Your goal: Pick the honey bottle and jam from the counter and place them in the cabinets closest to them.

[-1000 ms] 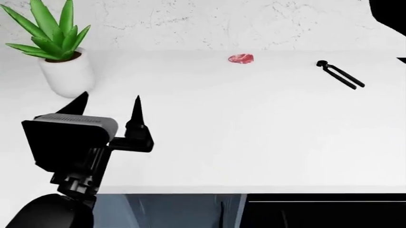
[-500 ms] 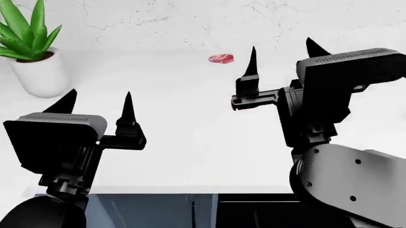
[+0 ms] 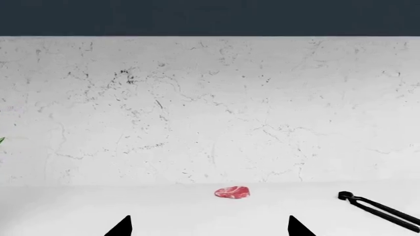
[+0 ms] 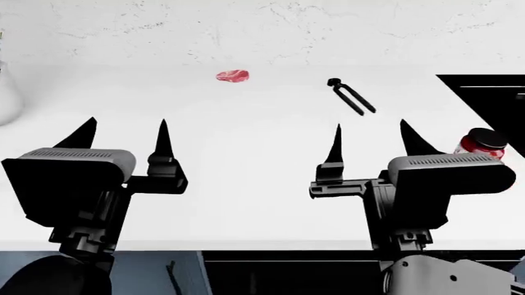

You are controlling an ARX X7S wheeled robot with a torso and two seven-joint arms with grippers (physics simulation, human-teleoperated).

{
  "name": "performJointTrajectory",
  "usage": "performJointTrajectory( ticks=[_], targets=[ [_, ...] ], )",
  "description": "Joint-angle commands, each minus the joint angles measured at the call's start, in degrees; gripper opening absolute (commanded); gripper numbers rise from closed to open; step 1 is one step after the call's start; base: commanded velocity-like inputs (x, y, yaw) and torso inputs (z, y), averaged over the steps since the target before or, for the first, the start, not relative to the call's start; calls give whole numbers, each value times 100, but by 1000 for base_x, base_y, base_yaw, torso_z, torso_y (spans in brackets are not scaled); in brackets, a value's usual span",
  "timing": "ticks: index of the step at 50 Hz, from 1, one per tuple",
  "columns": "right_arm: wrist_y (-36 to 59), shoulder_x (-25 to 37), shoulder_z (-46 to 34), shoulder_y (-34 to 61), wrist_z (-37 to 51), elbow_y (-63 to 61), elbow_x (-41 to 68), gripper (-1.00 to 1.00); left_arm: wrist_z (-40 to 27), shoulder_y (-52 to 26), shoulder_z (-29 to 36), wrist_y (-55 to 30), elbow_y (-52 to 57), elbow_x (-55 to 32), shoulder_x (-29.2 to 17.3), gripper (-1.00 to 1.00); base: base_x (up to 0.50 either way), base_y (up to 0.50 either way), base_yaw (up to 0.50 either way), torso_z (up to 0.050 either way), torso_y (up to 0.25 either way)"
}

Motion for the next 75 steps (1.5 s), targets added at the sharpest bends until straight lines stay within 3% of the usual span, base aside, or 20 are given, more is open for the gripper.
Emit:
performJointTrajectory(
  ticks=[1, 23, 42, 64, 75],
  targets=[
    [-70, 159, -17, -195, 151, -150, -145, 100, -31, 19, 15, 49, -27, -15, 0, 100, -1, -500, 0, 0, 0],
    [849, 432, 235, 656, 341, -1134, 216, 100, -54, -46, 71, 66, -72, -37, -73, 100, -1, -500, 0, 0, 0],
    [785, 860, 591, 856, 583, -1306, 551, 100, -142, 17, -144, -118, 213, -239, -227, 100, 57, -49, 0, 0, 0],
    [1124, 788, 616, 1043, 516, -1317, 622, 100, -154, 144, -17, 268, -69, -37, -190, 100, 415, -201, 0, 0, 0],
    [1077, 720, 675, 1064, 455, -1237, 655, 100, -183, 167, -78, 234, -23, -97, -248, 100, 79, 10, 0, 0, 0]
  ],
)
